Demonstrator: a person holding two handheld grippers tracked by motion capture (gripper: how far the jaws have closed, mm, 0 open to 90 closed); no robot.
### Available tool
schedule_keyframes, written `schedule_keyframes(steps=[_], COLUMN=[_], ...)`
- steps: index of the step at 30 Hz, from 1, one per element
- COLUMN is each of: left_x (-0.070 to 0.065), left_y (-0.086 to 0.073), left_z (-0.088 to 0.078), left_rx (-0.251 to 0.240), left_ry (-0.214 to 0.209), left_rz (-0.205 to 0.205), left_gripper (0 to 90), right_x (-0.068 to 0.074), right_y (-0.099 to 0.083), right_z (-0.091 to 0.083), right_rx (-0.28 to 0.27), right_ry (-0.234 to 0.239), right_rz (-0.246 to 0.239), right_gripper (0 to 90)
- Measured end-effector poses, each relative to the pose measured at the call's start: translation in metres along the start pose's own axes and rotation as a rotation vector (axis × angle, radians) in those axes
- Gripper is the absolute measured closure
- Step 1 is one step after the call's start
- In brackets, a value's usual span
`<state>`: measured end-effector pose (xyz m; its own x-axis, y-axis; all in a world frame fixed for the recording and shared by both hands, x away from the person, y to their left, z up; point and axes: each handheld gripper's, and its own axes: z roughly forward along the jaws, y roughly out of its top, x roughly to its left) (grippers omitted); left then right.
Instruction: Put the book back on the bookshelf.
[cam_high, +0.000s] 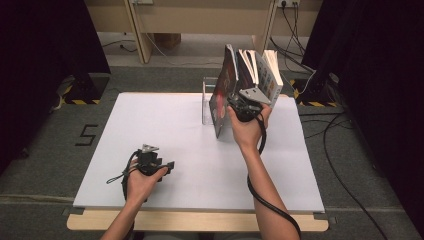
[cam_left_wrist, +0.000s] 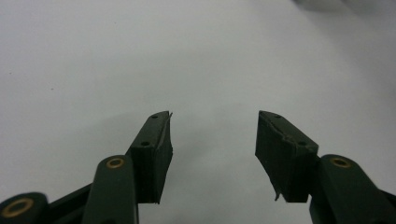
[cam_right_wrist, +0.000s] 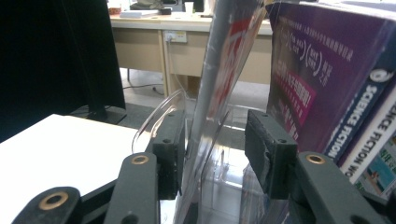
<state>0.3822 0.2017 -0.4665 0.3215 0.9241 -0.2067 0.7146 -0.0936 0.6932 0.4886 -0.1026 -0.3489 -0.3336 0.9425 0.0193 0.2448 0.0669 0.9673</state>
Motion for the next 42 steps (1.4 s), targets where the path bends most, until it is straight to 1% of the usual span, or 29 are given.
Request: schedule_keyframes(steps=[2,5,6,12,13,21,28,30,32,34,42], left_x=[0.000,0.000,-0.001,-0.002,-0.002,-0.003,-0.004,-0.004,-0.004,-0.004,-0.002], left_y=[0.000,0.000,0.000,0.002,0.002,0.002,0.003,0.004,0.004,0.004,0.004], left_z=[0.000,0.001,0.001,0.001,0.001,0.002,0.000,0.000,-0.001,-0.001,-0.001], left_rx=[0.001,0.000,0.000,-0.001,0.002,0.005,-0.003,-0.005,-0.009,-0.009,-0.007], left_ry=[0.000,0.002,0.001,0.001,0.001,-0.001,-0.002,-0.004,-0.003,-0.001,0.002], left_rz=[-0.001,-0.002,-0.003,0.000,0.003,0.003,0.001,0.001,0.000,0.003,0.002], left_gripper=[44.8,44.8,44.8,44.7,44.7,44.7,44.5,44.4,44.4,44.4,44.3], right_x=[-0.001,-0.002,-0.003,-0.005,-0.005,-0.006,-0.009,-0.010,-0.012,-0.014,-0.018], right_y=[-0.001,-0.002,-0.003,-0.004,-0.004,-0.004,-0.005,-0.005,-0.005,-0.006,-0.008], right_z=[-0.001,-0.003,-0.004,-0.010,-0.011,-0.019,-0.025,-0.026,-0.028,-0.030,-0.032], right_rx=[0.004,0.011,0.017,0.018,0.019,0.024,0.031,0.032,0.033,0.037,0.042], right_ry=[0.001,0.012,0.021,0.030,0.040,0.065,0.070,0.077,0.076,0.086,0.107], right_rz=[-0.004,-0.005,0.001,-0.010,-0.012,-0.003,-0.004,0.004,-0.003,0.004,-0.002], right_gripper=[58.1,57.9,57.8,57.7,57.5,57.0,56.7,56.7,56.7,56.7,56.6])
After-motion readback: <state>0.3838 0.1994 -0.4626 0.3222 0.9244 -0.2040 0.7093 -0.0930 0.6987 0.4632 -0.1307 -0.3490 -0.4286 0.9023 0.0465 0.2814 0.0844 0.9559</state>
